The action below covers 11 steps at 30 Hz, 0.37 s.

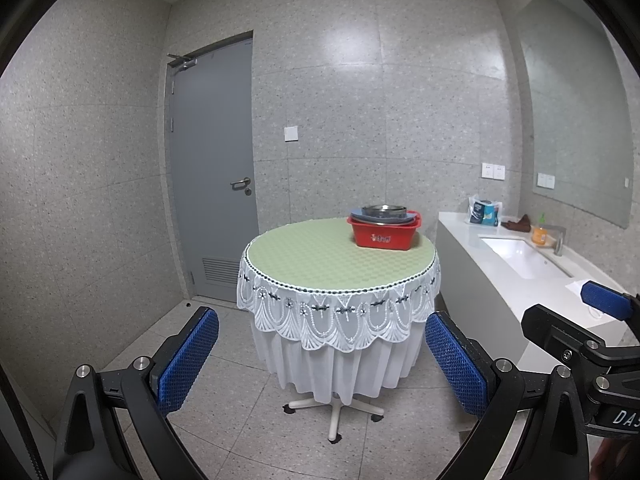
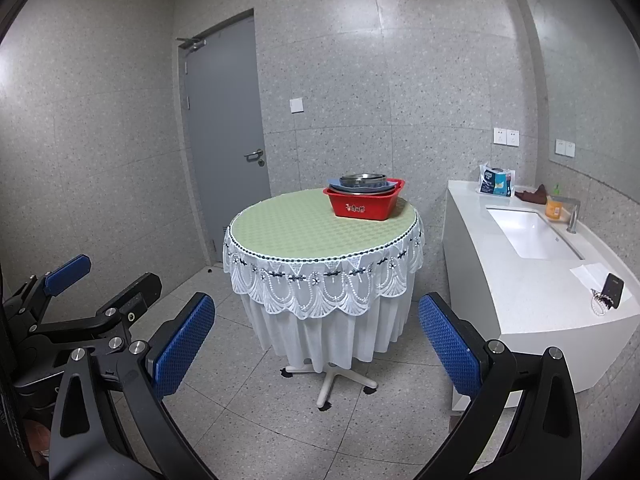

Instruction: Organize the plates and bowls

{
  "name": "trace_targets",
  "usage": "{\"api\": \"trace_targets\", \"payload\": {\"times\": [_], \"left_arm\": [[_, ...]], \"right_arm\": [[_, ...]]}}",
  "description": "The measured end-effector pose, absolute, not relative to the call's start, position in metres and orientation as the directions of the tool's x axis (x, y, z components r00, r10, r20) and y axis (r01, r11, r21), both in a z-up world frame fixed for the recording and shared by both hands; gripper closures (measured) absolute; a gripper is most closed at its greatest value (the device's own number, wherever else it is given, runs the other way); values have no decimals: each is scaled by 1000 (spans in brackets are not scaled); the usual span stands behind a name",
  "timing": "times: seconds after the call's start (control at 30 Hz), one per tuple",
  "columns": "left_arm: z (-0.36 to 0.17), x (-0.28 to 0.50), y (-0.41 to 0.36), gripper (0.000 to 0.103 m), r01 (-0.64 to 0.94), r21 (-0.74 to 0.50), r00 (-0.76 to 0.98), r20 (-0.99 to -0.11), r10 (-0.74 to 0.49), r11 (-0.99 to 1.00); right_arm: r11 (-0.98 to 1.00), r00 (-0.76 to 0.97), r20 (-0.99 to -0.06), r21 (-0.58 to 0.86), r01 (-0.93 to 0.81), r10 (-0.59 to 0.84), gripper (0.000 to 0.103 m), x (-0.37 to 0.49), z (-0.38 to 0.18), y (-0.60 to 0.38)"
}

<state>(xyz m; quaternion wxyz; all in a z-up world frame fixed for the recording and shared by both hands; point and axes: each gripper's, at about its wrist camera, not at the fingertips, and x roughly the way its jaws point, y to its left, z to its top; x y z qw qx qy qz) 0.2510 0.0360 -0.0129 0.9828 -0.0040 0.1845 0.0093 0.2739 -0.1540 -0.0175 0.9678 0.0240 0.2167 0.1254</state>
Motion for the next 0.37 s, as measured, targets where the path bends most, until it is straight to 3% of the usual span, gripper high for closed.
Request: {"api": "trace_targets", "payload": {"times": [0.37], "left_arm": [[-10,263,24,1,-36,17,930,-366,39,999]], "right_arm": [[966,872,-415,110,-235,259,0,282,-16,-161]]}}
